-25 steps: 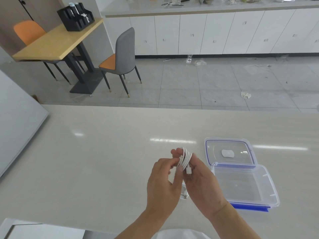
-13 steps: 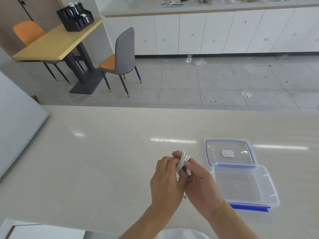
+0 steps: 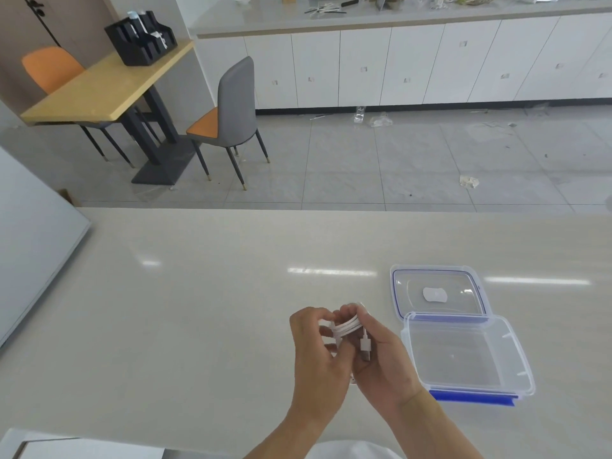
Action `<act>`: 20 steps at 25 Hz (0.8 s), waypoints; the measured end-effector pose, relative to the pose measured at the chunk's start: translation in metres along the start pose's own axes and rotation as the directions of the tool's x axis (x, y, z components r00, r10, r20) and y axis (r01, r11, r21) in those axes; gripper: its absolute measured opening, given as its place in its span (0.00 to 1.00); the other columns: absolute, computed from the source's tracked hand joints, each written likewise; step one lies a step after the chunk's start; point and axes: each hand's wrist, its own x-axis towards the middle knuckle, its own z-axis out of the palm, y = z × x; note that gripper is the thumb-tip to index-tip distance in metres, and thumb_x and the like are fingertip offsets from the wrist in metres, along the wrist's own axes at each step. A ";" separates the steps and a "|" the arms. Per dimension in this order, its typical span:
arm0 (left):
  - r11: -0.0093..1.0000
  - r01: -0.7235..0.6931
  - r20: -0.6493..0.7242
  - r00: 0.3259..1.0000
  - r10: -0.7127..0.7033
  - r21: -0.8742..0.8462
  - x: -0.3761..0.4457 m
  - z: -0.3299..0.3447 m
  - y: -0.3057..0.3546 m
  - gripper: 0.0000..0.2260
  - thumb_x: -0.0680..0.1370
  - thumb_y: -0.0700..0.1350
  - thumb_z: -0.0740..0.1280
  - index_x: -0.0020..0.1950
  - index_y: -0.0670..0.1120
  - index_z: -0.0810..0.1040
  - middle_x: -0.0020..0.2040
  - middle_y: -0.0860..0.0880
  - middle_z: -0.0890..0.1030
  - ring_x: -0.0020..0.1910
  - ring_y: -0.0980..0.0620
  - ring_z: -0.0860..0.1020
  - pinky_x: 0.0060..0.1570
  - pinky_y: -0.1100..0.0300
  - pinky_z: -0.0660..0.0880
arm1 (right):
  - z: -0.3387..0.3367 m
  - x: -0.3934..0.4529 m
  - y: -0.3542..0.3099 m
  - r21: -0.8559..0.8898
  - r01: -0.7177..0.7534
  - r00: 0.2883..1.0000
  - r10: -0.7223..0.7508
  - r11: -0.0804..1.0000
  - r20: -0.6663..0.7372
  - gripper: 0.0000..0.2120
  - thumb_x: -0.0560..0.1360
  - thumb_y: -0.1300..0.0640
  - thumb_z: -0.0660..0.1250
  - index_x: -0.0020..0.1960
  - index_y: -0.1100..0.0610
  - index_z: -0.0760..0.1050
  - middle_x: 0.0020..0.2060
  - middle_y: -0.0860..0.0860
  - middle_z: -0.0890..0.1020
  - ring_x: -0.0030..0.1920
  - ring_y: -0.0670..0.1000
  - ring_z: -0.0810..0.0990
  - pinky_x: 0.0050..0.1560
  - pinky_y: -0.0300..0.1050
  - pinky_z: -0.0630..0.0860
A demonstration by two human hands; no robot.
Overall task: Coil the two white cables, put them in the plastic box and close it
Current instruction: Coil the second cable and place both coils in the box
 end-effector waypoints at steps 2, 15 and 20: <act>0.977 0.186 -0.017 0.982 -0.189 -0.103 0.002 0.000 0.000 0.18 0.70 0.40 0.70 0.54 0.58 0.71 0.55 0.57 0.74 0.48 0.61 0.79 0.42 0.70 0.77 | -0.004 0.000 0.001 0.027 0.014 1.000 -0.014 1.000 0.010 0.08 0.78 0.57 0.64 0.48 0.61 0.79 0.46 0.56 0.80 0.48 0.54 0.79 0.57 0.49 0.72; 0.773 0.492 0.341 0.863 -0.373 -0.401 0.016 -0.039 -0.021 0.07 0.73 0.34 0.73 0.42 0.47 0.83 0.38 0.49 0.81 0.38 0.50 0.80 0.39 0.57 0.79 | -0.029 -0.001 -0.003 -0.367 0.092 0.996 -0.083 0.925 0.043 0.12 0.75 0.50 0.65 0.44 0.57 0.82 0.39 0.54 0.83 0.40 0.51 0.82 0.46 0.47 0.77; 0.725 0.585 0.563 0.758 -0.329 -0.364 0.027 -0.047 -0.025 0.13 0.71 0.43 0.71 0.55 0.44 0.83 0.44 0.46 0.82 0.41 0.49 0.80 0.45 0.53 0.78 | -0.039 -0.002 -0.003 -0.570 0.098 0.995 -0.084 0.816 0.051 0.13 0.81 0.55 0.62 0.50 0.59 0.83 0.42 0.57 0.86 0.42 0.55 0.84 0.53 0.52 0.79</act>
